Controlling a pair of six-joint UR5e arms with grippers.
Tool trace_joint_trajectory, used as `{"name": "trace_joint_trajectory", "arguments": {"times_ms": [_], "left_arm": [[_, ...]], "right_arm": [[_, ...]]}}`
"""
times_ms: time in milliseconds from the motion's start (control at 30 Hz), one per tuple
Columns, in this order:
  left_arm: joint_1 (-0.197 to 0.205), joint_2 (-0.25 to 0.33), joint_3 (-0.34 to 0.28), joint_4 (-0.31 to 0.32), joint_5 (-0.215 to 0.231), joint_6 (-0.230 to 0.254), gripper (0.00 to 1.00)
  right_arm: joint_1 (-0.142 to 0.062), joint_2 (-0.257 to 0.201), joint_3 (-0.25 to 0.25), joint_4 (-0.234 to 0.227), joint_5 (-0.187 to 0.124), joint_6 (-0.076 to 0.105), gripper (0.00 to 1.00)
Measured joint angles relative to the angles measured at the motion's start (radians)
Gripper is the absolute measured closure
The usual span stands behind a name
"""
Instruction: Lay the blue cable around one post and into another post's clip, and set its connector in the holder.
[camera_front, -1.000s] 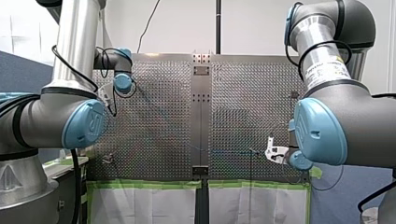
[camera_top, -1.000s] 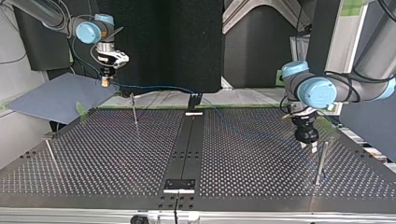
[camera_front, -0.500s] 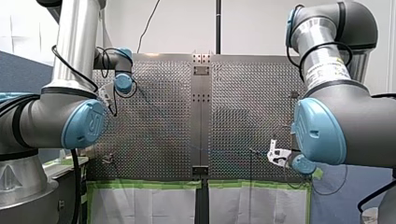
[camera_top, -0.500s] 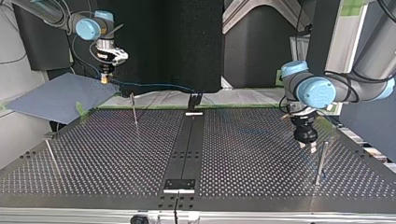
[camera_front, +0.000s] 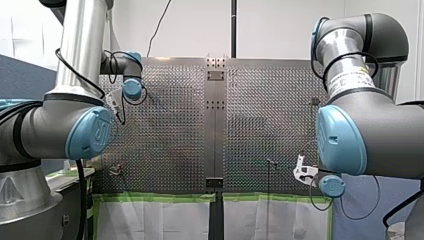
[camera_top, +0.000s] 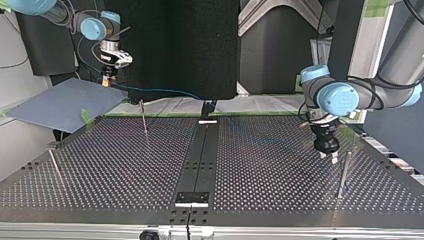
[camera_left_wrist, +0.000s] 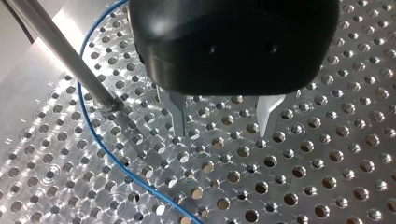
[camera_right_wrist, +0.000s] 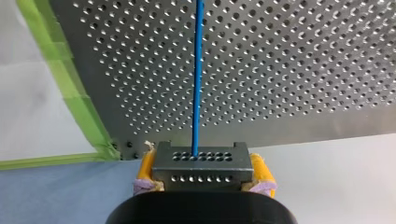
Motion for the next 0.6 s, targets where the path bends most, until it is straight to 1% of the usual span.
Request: {"name": "trace_joint_trajectory", "arguments": {"times_ms": [67,167,300,333,400,600], "left_arm": [[0.0,0.0,0.0,0.0,0.0,0.0,0.25],[-0.001,0.0,0.0,0.0,-0.001,0.0,0.25],[-0.001,0.0,0.0,0.0,-0.001,0.0,0.25],[-0.002,0.0,0.0,0.0,-0.001,0.0,0.25],[-0.003,0.0,0.0,-0.001,-0.001,0.0,0.25],[-0.007,0.0,0.0,-0.012,-0.001,-0.008,0.25]], "right_arm": [[-0.003,0.0,-0.003,-0.007,-0.002,-0.003,1.0],[-0.004,0.0,-0.005,-0.016,-0.016,-0.011,1.0],[-0.002,0.001,-0.006,-0.021,-0.035,-0.032,1.0],[-0.002,0.001,-0.006,-0.022,-0.038,-0.035,1.0],[-0.003,0.001,-0.006,-0.023,-0.043,-0.038,1.0],[-0.004,0.002,-0.006,-0.022,-0.057,-0.04,1.0]]}}
